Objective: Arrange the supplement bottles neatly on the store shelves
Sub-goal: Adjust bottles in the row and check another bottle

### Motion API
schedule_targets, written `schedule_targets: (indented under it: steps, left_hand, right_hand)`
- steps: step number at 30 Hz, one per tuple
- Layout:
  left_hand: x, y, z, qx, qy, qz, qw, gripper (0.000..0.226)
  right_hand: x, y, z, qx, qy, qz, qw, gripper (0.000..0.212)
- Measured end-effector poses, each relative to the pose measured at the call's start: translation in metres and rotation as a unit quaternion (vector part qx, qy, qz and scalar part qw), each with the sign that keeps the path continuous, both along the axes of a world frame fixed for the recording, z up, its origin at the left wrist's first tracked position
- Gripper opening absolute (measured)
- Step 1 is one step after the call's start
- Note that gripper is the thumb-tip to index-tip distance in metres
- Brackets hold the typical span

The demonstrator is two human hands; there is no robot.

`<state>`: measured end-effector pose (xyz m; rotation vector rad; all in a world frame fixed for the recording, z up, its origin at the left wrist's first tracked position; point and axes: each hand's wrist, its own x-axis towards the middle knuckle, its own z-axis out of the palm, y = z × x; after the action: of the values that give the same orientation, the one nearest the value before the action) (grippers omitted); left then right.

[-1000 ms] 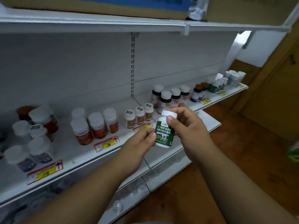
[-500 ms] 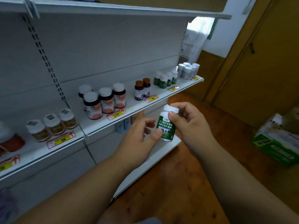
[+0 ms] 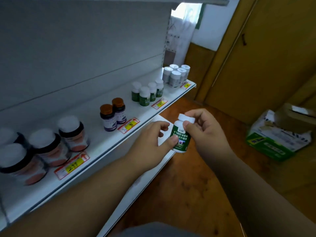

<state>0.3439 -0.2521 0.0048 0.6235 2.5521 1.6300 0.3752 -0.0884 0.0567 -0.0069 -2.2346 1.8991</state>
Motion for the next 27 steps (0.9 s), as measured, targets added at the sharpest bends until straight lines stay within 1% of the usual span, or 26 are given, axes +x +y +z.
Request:
schedule_targets:
  steps: [4,6,8,10,12,14,15,17,19,20,22,24,27]
  left_hand:
    - [-0.052,0.041,-0.005,-0.023,0.022,-0.034,0.999,0.064]
    - [-0.08,0.058,-0.009,-0.027,0.023,-0.026,0.999,0.062]
    - [-0.11,0.075,-0.01,-0.008,0.029,-0.004,1.0,0.06]
    - [-0.137,0.085,-0.012,0.017,0.065,0.059,0.996,0.057]
    - [-0.16,0.09,-0.013,0.016,0.11,0.145,0.983,0.051]
    - [-0.18,0.091,-0.011,-0.024,0.154,0.23,0.961,0.041]
    - [-0.188,0.091,-0.009,-0.055,0.182,0.272,0.944,0.036]
    - [-0.205,0.087,-0.006,-0.143,0.21,0.339,0.906,0.036]
    - [-0.219,0.08,-0.008,-0.225,0.209,0.386,0.87,0.047]
    - [-0.226,0.076,-0.01,-0.25,0.197,0.395,0.862,0.057]
    - [-0.24,0.069,-0.014,-0.295,0.121,0.381,0.868,0.085]
    - [-0.256,0.06,-0.022,-0.347,0.03,0.362,0.865,0.111]
    - [-0.272,0.055,-0.032,-0.408,-0.024,0.354,0.841,0.124]
  right_hand:
    - [-0.045,0.042,-0.006,-0.008,0.0,-0.039,0.999,0.018]
    - [-0.073,0.06,-0.01,-0.008,-0.01,-0.034,0.999,0.018]
    - [-0.11,0.077,-0.015,-0.005,-0.021,-0.02,1.0,0.012]
    - [-0.154,0.09,-0.018,0.019,-0.015,0.002,1.0,0.004]
    - [-0.197,0.098,-0.02,0.046,-0.004,0.041,0.998,0.004]
    - [-0.237,0.102,-0.018,0.083,0.004,0.092,0.992,0.006]
    - [-0.256,0.101,-0.016,0.1,0.013,0.127,0.987,0.008]
    - [-0.293,0.097,-0.009,0.131,0.036,0.17,0.976,0.012]
    - [-0.325,0.084,-0.003,0.162,0.07,0.17,0.969,0.015]
    - [-0.34,0.075,0.0,0.165,0.09,0.172,0.967,0.017]
    - [-0.368,0.056,0.002,0.168,0.127,0.187,0.96,0.018]
    - [-0.393,0.038,-0.001,0.231,0.142,0.218,0.938,0.019]
    - [-0.42,0.021,-0.016,0.314,0.148,0.282,0.894,0.022]
